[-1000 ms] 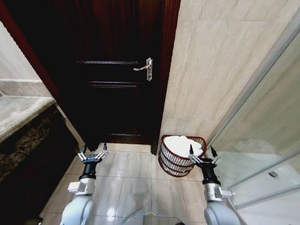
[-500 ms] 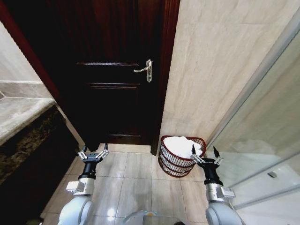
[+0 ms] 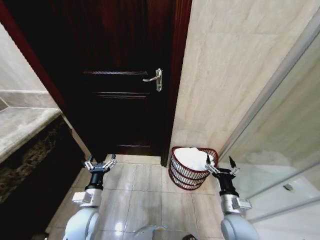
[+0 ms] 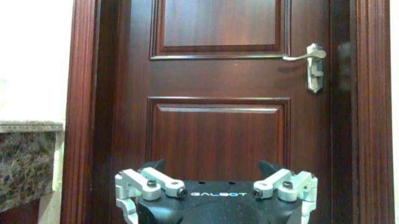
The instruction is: Discard the used towel into the hamper.
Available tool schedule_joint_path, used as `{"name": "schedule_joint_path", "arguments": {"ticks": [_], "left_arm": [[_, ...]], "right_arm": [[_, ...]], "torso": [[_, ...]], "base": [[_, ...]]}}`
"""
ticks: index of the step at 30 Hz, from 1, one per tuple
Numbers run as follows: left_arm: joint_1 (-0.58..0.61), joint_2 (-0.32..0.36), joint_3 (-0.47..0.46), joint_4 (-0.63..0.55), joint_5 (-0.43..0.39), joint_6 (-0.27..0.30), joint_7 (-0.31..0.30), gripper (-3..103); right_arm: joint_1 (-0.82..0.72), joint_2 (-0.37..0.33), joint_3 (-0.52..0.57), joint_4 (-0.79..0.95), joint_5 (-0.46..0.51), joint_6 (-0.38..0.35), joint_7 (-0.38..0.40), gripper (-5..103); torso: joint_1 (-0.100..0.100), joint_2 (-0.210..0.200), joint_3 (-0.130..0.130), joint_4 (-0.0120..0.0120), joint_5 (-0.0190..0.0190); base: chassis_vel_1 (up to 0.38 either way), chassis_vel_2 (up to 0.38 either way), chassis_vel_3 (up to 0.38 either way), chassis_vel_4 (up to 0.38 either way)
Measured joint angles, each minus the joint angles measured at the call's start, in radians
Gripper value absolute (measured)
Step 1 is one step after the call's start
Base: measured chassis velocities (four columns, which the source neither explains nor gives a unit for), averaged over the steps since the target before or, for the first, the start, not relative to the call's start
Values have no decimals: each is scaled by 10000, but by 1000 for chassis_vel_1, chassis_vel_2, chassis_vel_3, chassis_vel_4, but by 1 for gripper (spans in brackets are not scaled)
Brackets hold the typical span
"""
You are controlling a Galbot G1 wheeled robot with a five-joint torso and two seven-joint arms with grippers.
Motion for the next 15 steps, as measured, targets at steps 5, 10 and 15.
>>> {"name": "schedule_joint_path", "arguments": {"ticks": [5, 10, 15], "left_arm": [[1, -23, -6, 4, 14, -9, 23, 100], [-45, -14, -32, -3, 14, -9, 31, 100], [-87, -7, -43, -13, 0, -9, 47, 100]], "right_arm": [[120, 153, 76, -13, -7, -74, -219, 100], [196, 156, 38, 9, -16, -144, -223, 100], [220, 156, 41, 47, -20, -168, -224, 100]], "torso": [[86, 212, 125, 0, 0], [167, 403, 236, 1, 0], [256, 627, 372, 0, 0]], "base": [[0, 0, 0, 0], [0, 0, 0, 0], [0, 0, 0, 0]]}}
